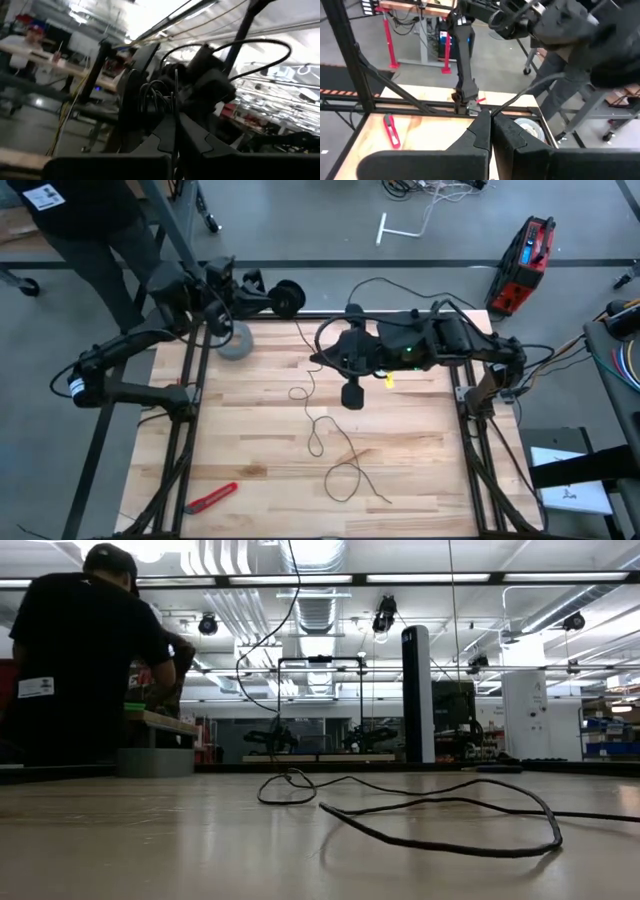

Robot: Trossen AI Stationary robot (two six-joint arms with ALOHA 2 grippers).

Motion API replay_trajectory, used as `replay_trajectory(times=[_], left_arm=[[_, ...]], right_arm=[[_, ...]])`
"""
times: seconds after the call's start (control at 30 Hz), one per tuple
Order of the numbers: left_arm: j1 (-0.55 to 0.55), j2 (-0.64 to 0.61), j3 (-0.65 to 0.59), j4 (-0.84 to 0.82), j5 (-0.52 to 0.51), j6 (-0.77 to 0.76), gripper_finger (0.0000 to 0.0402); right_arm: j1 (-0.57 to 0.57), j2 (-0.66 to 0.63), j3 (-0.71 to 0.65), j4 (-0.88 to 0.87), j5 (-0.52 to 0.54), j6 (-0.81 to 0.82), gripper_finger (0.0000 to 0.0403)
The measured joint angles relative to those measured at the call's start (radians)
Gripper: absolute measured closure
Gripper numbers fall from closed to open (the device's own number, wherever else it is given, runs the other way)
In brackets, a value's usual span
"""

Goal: Coil cords
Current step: Coil the black wire on the black spool

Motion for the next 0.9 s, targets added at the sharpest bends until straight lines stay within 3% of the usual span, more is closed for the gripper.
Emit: replay_trajectory(times=[0.2, 0.63, 0.7, 0.9], left_arm=[[0.007, -0.003, 0.000, -0.100, -0.043, 0.048, 0.0401], [0.045, -0.030, 0.000, -0.095, -0.047, 0.051, 0.0401], [0.045, -0.027, 0.000, -0.066, -0.011, 0.020, 0.0401], [0.014, 0.047, -0.002, 0.005, 0.240, -0.209, 0.0401]], right_arm=[[0.001, -0.013, 0.005, -0.025, 0.020, -0.001, 0.0403], [0.052, -0.069, 0.005, -0.087, 0.108, -0.008, 0.0403], [0.051, -0.071, 0.006, -0.081, 0.107, -0.038, 0.0403], [0.052, -0.057, 0.006, 0.048, 0.089, -0.285, 0.0403]])
